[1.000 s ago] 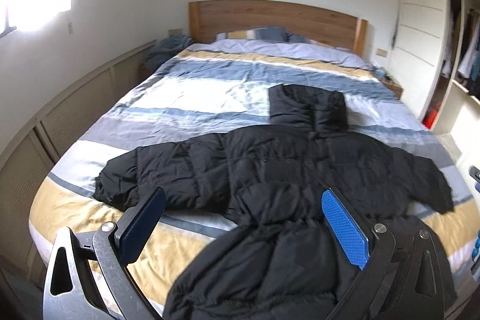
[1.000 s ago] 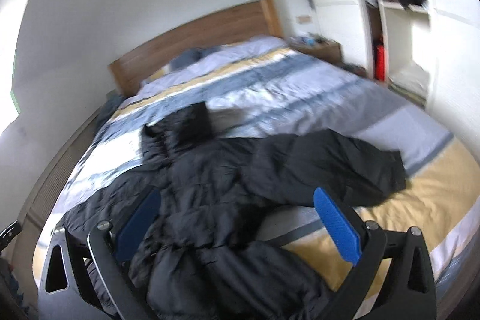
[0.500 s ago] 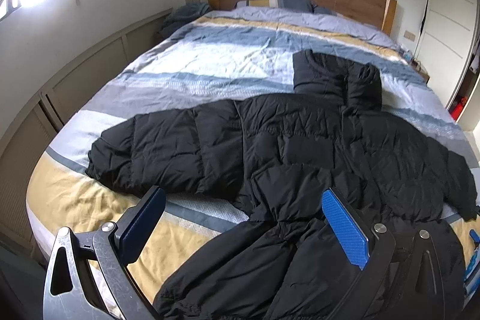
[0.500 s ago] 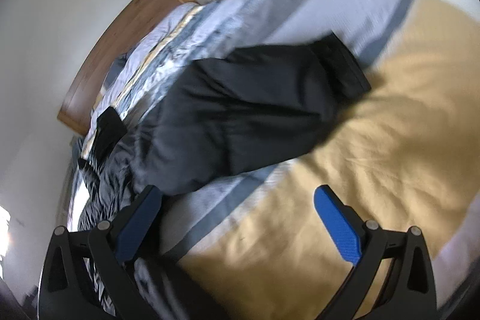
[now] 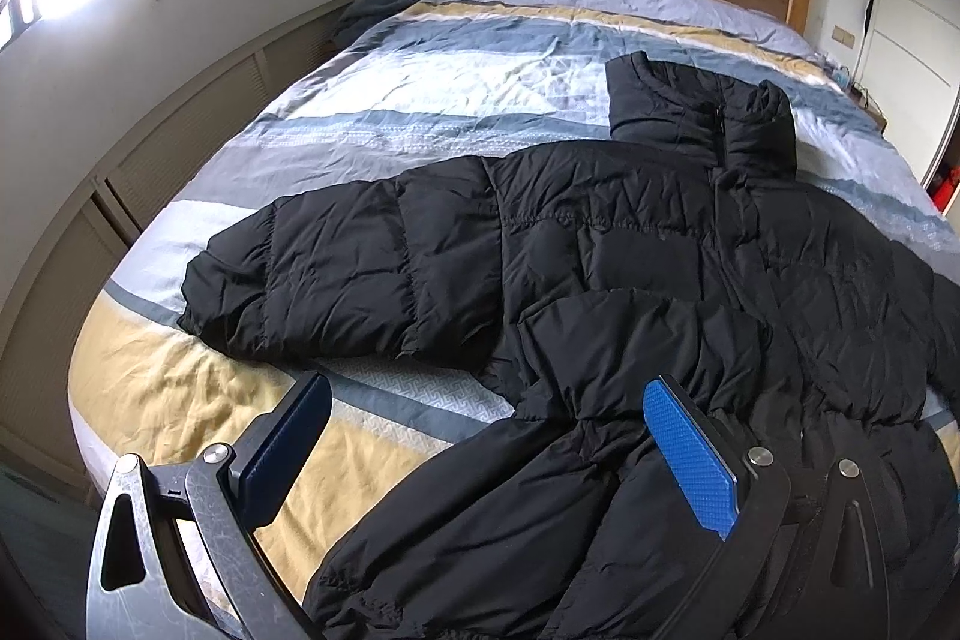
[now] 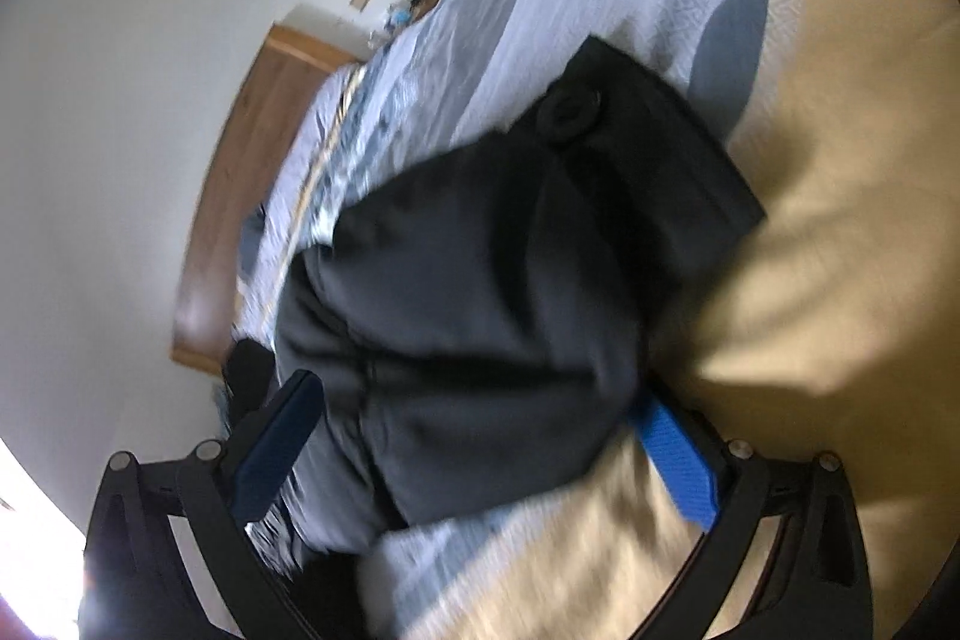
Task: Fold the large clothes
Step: 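Move the right tool to the coat sleeve nearest it and grasp the cuff, then lift the sleeve with the right tool and fold it across the coat body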
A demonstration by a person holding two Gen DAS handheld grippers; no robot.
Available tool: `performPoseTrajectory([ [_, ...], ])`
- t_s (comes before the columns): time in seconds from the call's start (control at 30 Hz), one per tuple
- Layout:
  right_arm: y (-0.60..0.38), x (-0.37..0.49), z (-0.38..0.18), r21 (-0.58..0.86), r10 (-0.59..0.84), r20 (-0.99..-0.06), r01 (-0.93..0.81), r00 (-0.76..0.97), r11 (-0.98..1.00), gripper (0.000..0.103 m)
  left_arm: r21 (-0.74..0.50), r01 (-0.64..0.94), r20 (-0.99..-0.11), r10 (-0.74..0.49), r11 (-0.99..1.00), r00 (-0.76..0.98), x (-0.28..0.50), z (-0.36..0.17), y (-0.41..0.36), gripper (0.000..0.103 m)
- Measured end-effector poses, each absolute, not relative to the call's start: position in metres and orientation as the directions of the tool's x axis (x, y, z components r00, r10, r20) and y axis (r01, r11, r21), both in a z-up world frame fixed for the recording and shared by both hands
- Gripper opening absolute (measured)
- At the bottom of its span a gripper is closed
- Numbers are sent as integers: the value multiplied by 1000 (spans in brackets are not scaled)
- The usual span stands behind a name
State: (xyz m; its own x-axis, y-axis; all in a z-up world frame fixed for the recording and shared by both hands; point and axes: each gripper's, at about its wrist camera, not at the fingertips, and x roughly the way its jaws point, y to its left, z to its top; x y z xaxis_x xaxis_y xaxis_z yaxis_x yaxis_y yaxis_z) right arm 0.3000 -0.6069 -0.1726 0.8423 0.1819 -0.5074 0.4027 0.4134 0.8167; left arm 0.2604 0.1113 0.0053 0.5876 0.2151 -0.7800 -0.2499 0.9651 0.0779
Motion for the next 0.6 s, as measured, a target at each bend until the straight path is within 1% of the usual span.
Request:
performPoseTrajectory([
  [0.07, -612, 304, -173, 825, 177, -495, 396, 851, 403, 99, 86, -243, -781, 217, 966, 586, 260, 4, 108, 102],
  [0.13, -617, 306, -175, 835, 173, -482, 391, 859, 387, 88, 94, -234, -779, 218, 968, 588, 260, 4, 106, 102],
  [0.2, -621, 308, -180, 844, 176, -478, 395, 861, 363, 58, 99, -228, -778, 218, 969, 589, 260, 5, 103, 102],
  [0.23, -625, 310, -182, 848, 176, -477, 399, 861, 348, 51, 101, -224, -777, 218, 969, 591, 261, 5, 102, 102],
  [0.27, -627, 307, -184, 851, 174, -476, 401, 862, 339, 41, 101, -223, -776, 217, 970, 592, 261, 6, 101, 102],
  [0.3, -629, 305, -186, 856, 174, -470, 399, 865, 329, 37, 99, -220, -776, 214, 970, 594, 260, 7, 101, 102],
  [0.33, -630, 302, -186, 858, 174, -466, 396, 868, 326, 35, 97, -218, -775, 211, 971, 596, 260, 7, 100, 102],
  [0.4, -631, 299, -183, 853, 171, -468, 392, 867, 345, 26, 90, -215, -771, 205, 973, 603, 259, 10, 100, 102],
  [0.5, -631, 295, -167, 842, 162, -461, 372, 872, 391, 16, 71, -219, -759, 196, 973, 621, 255, 16, 101, 102],
  [0.6, -626, 295, -143, 827, 156, -450, 344, 879, 444, 13, 47, -235, -749, 190, 971, 635, 250, 22, 105, 102],
])
